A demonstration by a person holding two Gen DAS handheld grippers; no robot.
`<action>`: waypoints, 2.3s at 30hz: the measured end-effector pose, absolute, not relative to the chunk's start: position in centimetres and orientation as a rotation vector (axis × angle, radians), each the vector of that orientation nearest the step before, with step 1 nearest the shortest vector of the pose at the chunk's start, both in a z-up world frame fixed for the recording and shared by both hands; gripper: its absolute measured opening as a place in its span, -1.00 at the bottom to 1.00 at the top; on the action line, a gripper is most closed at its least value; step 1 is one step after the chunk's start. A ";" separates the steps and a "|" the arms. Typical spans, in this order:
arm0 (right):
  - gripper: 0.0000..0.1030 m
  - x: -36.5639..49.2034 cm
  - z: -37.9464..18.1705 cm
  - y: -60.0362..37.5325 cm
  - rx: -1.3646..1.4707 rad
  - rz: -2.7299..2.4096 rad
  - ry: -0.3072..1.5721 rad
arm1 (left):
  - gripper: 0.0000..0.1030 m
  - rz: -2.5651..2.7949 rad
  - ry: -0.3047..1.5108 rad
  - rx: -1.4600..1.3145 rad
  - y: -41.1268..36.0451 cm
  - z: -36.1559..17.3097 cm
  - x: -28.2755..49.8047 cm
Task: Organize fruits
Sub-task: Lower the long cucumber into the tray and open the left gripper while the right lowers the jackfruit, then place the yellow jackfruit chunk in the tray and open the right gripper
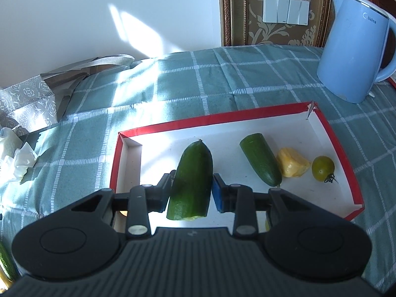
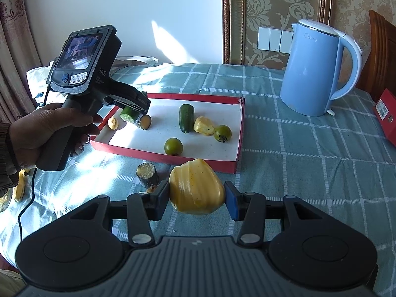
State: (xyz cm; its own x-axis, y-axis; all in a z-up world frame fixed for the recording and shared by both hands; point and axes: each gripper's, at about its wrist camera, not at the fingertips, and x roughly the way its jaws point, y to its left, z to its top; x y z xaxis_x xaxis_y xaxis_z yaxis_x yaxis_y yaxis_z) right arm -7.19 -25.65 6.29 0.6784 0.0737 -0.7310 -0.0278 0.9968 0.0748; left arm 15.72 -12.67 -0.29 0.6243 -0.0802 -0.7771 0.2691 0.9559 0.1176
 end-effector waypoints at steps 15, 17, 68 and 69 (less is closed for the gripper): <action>-0.09 -6.8 6.3 -26.0 0.057 0.058 0.819 | -0.02 -0.193 0.803 0.264 -12.0 1.2 15.7; -0.09 -6.5 6.4 -25.9 0.055 0.065 0.814 | 0.10 -0.193 0.777 0.267 -11.1 2.1 14.5; 0.29 16.9 -1.1 -19.8 -0.054 0.117 0.874 | 1.00 -0.085 0.835 0.267 -2.6 5.6 0.8; 0.29 16.8 -1.0 -19.8 -0.047 0.120 0.874 | 1.00 -0.085 0.838 0.265 -2.6 5.6 0.8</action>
